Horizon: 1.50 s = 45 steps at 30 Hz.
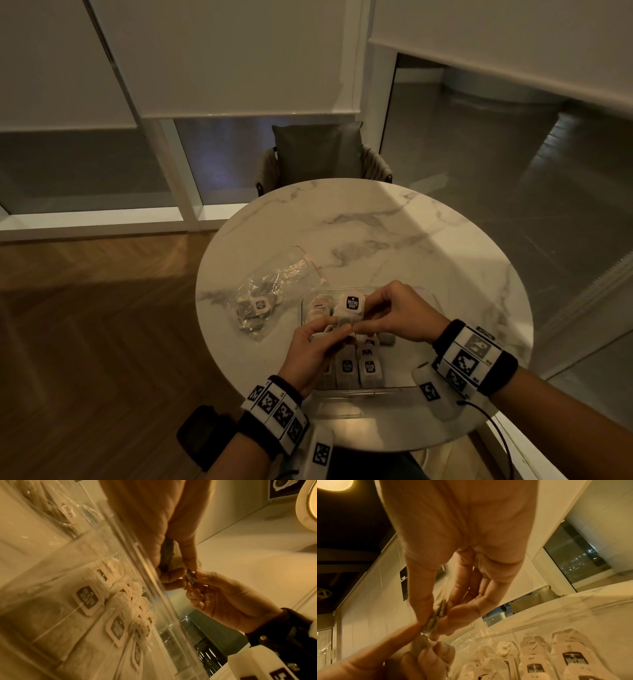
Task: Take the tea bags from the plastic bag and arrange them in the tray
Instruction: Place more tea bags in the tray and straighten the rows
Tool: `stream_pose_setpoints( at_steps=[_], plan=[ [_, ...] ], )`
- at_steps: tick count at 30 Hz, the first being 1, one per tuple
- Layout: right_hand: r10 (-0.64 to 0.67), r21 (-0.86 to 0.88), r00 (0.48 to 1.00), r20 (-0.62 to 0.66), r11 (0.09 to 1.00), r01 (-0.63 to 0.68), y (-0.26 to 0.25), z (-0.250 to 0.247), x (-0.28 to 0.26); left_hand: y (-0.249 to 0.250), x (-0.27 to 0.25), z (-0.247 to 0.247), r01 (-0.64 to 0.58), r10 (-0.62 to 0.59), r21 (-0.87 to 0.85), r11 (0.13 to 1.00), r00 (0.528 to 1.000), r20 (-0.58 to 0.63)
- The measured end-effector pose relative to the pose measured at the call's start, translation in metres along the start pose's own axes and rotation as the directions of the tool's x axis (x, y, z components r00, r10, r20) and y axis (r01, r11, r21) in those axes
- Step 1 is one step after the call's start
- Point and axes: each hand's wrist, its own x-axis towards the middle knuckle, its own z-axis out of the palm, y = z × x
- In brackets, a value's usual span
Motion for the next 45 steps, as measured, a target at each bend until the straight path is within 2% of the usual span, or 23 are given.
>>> stream_pose_setpoints(
  at_steps=[7,11,14,20,23,26,29,35,38,41,45],
  plan=[
    [-0.031,0.093,0.999,-0.022,0.995,0.033,0.000,0.003,-0.003,0.001,0.000,0.001,-0.032,0.031,-0.046,0.998,0.999,-0.013],
    [-0.023,0.125,0.995,-0.093,0.992,0.035,0.002,0.008,-0.005,-0.001,0.001,-0.004,-0.027,0.025,-0.070,0.997,0.999,-0.035],
    [-0.024,0.127,0.995,-0.101,0.991,0.037,0.004,0.012,-0.006,-0.001,0.001,-0.005,-0.033,0.030,-0.095,0.995,0.999,-0.029],
    [-0.067,0.091,0.996,-0.066,0.993,0.072,0.005,0.017,-0.008,-0.003,-0.001,-0.002,-0.056,0.055,-0.016,0.998,0.998,-0.031],
    [-0.023,0.064,0.999,-0.029,0.998,0.025,0.000,0.013,-0.008,-0.004,0.000,-0.002,-0.063,0.063,0.008,0.998,0.997,-0.047],
    [0.023,0.086,0.998,-0.060,0.996,-0.018,-0.007,0.003,-0.004,-0.004,-0.001,-0.002,-0.059,0.060,0.028,0.998,0.998,-0.035],
    [-0.048,0.062,0.996,-0.076,0.997,0.053,-0.012,-0.007,0.002,-0.003,-0.002,0.000,-0.046,0.047,0.050,0.998,0.999,-0.020],
    [-0.054,-0.116,0.999,-0.003,0.992,0.053,-0.021,-0.037,0.013,-0.003,0.001,-0.001,-0.008,0.010,0.028,1.000,0.997,-0.083],
    [-0.013,-0.323,0.998,0.055,0.946,0.030,-0.017,-0.049,0.020,-0.005,0.004,-0.003,-0.004,0.002,-0.013,1.000,0.992,-0.124],
    [0.082,-0.592,0.981,0.173,0.805,0.037,-0.005,-0.045,0.022,-0.006,0.005,-0.006,-0.003,-0.005,-0.077,0.997,0.994,-0.112],
    [0.307,-0.690,0.896,0.320,0.724,-0.002,0.015,-0.032,0.022,-0.004,0.005,-0.005,-0.016,-0.005,-0.179,0.984,0.993,-0.117]
  ],
)
